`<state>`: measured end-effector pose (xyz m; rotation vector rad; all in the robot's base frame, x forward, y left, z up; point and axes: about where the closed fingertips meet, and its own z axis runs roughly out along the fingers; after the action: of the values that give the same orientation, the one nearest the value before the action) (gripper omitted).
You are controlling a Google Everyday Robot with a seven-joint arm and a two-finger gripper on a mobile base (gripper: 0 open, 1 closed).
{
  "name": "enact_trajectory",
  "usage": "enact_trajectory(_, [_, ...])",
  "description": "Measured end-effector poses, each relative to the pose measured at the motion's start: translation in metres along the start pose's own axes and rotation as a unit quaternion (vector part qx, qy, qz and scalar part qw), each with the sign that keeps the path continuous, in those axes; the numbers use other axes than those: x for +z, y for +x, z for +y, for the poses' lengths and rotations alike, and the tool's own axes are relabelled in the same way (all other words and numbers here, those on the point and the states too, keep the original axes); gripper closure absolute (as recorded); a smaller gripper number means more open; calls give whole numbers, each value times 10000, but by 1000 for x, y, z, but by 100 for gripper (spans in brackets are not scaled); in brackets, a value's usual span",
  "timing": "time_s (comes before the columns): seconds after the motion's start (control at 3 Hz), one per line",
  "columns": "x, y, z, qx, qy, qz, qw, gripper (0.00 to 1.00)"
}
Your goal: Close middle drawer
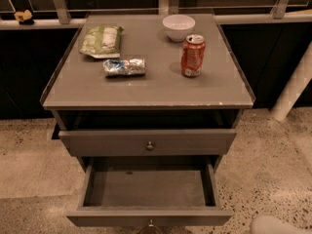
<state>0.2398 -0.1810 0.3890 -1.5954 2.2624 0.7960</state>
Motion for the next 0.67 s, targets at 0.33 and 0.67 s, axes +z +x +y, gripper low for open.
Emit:
enact_trajectory(0.33, [6,-7,-26,218,183,-226,9993,0])
enact_trajectory(0.67, [4,-15,-63,548,274,-445,9971,0])
